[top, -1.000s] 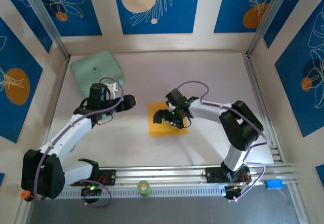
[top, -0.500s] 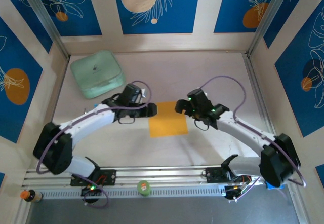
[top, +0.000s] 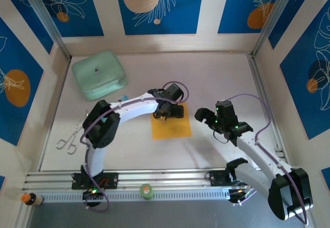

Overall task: Fold a paper plane with a square sheet of paper (pick it up from the middle)
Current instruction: First fold the square sheet of paper in half at the center of the table.

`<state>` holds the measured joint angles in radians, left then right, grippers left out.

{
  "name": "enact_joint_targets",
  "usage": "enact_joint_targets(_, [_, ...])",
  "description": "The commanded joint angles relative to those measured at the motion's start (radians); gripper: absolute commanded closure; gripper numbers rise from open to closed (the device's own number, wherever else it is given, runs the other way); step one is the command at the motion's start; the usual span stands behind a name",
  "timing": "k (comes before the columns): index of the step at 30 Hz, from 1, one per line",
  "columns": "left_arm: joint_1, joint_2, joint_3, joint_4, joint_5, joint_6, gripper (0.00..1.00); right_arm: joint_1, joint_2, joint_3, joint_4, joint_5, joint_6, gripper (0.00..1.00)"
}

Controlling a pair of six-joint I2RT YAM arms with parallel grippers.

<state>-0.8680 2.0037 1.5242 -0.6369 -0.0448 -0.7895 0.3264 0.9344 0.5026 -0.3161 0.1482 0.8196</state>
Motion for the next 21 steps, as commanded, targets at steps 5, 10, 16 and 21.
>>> enact_joint_targets(5, [-0.011, 0.107, 0.113, -0.166, -0.046, -0.027, 0.11, -0.012, 0.056, 0.04, -0.015, -0.131, -0.065, 0.06])
enact_joint_targets(10, [-0.021, 0.142, 0.137, -0.182, -0.055, -0.051, 0.09, -0.011, 0.112, 0.064, -0.02, -0.161, -0.063, 0.06])
enact_joint_targets(16, [-0.028, 0.179, 0.165, -0.232, -0.092, -0.07, 0.09, -0.012, 0.151, 0.079, -0.017, -0.179, -0.062, 0.06])
enact_joint_targets(21, [-0.028, 0.2, 0.148, -0.221, -0.079, -0.071, 0.09, -0.009, 0.172, 0.085, -0.015, -0.188, -0.063, 0.06])
